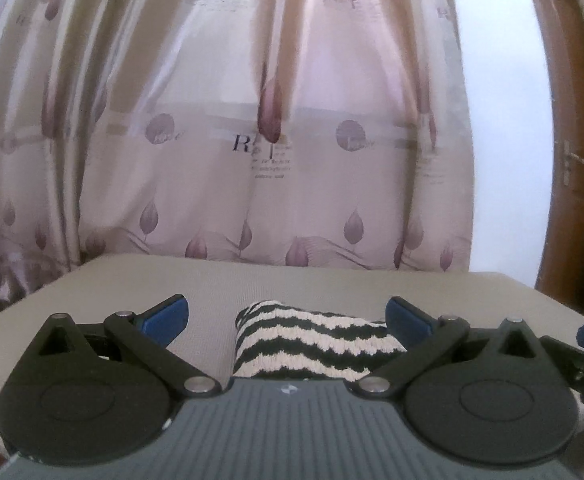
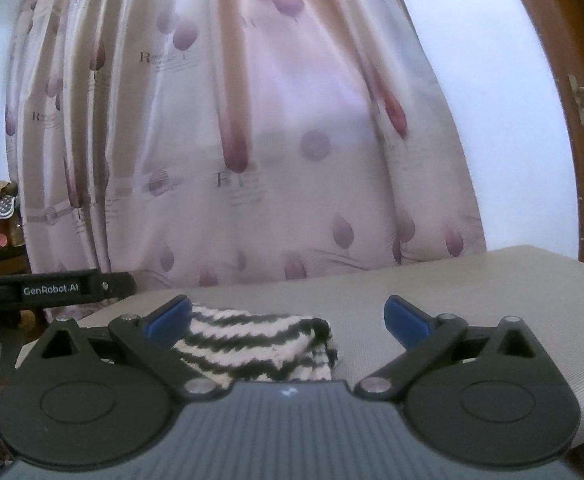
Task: Fold small clothes
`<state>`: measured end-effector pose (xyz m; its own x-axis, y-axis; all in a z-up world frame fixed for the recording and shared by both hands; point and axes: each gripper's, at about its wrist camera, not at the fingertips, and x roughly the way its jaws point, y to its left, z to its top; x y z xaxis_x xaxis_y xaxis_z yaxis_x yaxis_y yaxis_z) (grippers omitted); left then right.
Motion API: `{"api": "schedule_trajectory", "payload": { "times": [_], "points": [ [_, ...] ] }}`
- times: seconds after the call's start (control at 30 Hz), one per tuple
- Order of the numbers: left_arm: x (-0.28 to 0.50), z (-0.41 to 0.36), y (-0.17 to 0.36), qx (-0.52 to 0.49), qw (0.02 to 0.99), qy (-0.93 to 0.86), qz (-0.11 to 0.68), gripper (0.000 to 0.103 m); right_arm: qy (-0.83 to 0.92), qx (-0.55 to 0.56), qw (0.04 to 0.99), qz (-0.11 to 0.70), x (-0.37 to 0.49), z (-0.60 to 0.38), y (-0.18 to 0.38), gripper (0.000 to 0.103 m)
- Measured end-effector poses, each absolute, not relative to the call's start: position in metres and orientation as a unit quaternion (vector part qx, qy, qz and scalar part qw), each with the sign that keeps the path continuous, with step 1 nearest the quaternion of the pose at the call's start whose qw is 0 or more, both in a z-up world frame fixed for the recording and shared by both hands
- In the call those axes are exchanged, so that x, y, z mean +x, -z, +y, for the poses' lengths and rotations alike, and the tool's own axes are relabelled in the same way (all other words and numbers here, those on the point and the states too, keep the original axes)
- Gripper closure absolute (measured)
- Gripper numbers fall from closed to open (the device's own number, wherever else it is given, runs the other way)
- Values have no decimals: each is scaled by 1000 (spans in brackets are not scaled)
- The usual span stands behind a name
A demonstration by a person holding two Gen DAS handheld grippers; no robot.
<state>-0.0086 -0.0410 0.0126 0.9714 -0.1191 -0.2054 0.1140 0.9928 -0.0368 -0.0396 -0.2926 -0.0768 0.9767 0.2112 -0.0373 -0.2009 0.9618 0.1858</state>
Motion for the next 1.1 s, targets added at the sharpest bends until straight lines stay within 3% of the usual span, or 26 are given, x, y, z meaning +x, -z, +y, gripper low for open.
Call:
{"api": "schedule_trajectory", "payload": {
  "times": [1.1],
  "points": [
    [-2, -44, 6, 10, 988, 61, 144, 0, -112, 72, 988, 78, -32, -283, 89, 0]
  ]
}}
